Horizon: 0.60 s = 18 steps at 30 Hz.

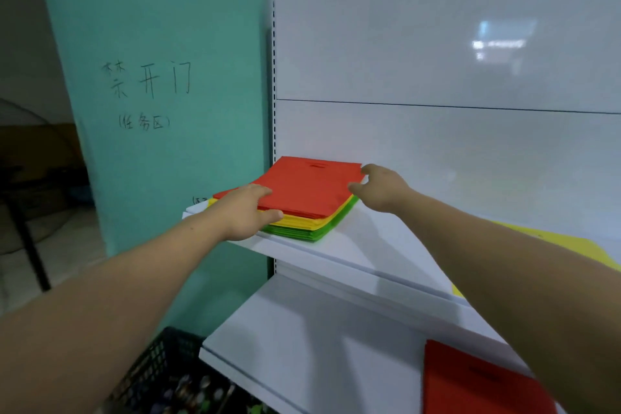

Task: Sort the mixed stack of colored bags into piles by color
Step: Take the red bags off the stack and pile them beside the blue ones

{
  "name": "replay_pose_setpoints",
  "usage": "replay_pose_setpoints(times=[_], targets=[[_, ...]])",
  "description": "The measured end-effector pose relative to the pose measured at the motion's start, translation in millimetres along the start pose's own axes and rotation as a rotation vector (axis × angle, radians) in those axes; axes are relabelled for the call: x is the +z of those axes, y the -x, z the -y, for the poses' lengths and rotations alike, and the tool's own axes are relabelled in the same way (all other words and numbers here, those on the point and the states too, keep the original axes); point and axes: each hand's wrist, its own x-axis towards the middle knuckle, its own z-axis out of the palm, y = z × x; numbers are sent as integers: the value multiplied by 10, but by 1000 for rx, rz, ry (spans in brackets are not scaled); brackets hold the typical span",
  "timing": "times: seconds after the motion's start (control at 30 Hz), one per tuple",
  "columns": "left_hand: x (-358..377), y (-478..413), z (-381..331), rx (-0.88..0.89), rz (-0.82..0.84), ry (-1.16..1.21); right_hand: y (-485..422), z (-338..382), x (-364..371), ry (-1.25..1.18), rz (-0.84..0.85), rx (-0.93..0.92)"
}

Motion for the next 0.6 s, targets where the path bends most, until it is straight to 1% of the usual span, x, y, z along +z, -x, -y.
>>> replay_pose_setpoints(times=[0.23,0.37,0.43,0.5,0.6], targets=[[1,-652,435,12,22,14,-616,103,418,38,-26,62],[83,-1066,664,29,81,58,-935,69,678,56,-25,179],[161,-1203,782,34,131,85,-1045,37,792,22,-37,273],[253,-1278,889,39,189,59,-1103,4,887,-29,-49,358],[338,-1339,995,78,172,-36,-1148,-39,986,-178,-136,428]])
